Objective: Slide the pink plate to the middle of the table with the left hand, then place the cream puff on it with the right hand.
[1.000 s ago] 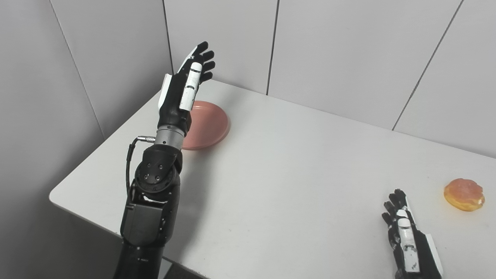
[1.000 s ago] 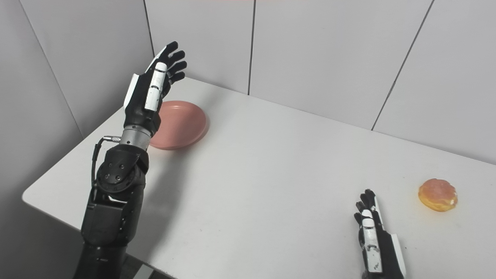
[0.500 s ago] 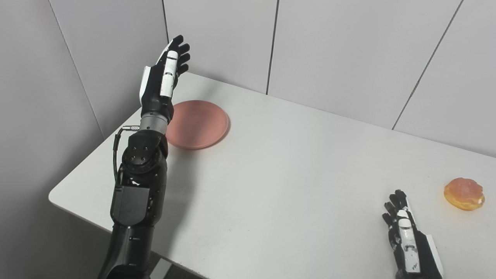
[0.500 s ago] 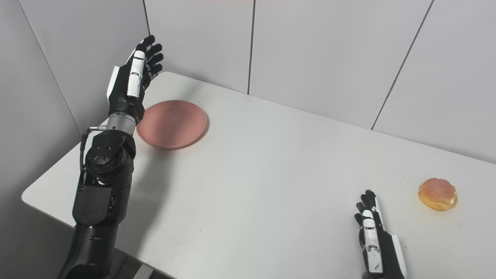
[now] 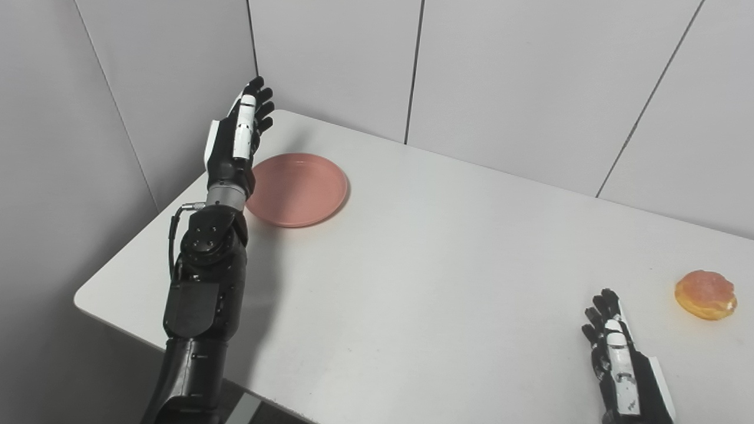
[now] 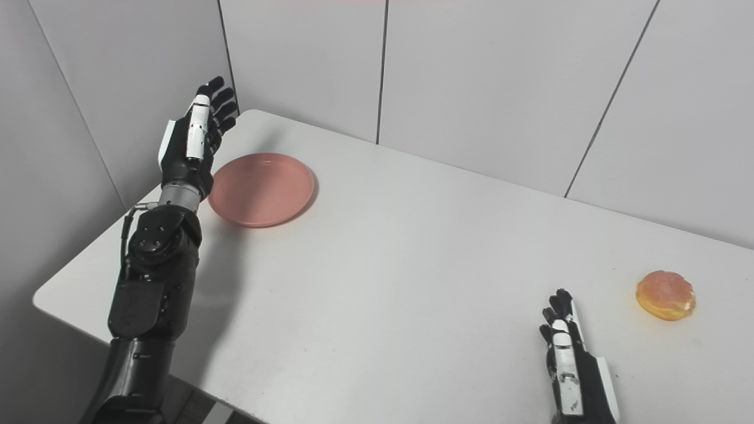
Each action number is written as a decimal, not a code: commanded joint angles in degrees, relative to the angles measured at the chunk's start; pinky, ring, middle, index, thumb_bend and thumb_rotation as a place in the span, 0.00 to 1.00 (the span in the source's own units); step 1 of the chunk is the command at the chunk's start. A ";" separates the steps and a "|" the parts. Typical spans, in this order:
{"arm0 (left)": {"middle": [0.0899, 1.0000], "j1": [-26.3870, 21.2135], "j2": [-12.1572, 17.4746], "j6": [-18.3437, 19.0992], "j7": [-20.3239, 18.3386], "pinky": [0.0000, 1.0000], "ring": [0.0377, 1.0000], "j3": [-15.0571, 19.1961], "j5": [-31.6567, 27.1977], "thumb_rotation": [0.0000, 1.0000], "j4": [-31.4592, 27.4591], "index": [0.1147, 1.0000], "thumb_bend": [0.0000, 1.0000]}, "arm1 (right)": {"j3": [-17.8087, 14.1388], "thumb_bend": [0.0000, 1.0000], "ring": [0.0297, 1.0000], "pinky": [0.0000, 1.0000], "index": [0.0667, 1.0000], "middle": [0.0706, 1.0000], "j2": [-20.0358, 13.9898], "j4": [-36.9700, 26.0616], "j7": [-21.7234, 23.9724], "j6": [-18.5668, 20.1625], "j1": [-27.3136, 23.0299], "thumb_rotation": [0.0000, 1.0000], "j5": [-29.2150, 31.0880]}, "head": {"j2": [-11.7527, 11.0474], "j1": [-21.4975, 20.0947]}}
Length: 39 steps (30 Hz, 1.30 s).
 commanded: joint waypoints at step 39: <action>0.89 -1.10 7.99 -5.13 -0.86 0.88 0.90 6.66 -9.26 1.00 14.99 0.86 0.39 | -0.47 0.03 1.00 1.00 1.00 1.00 0.00 -1.34 0.28 -0.97 -1.23 1.00 1.59 | 0.43 0.10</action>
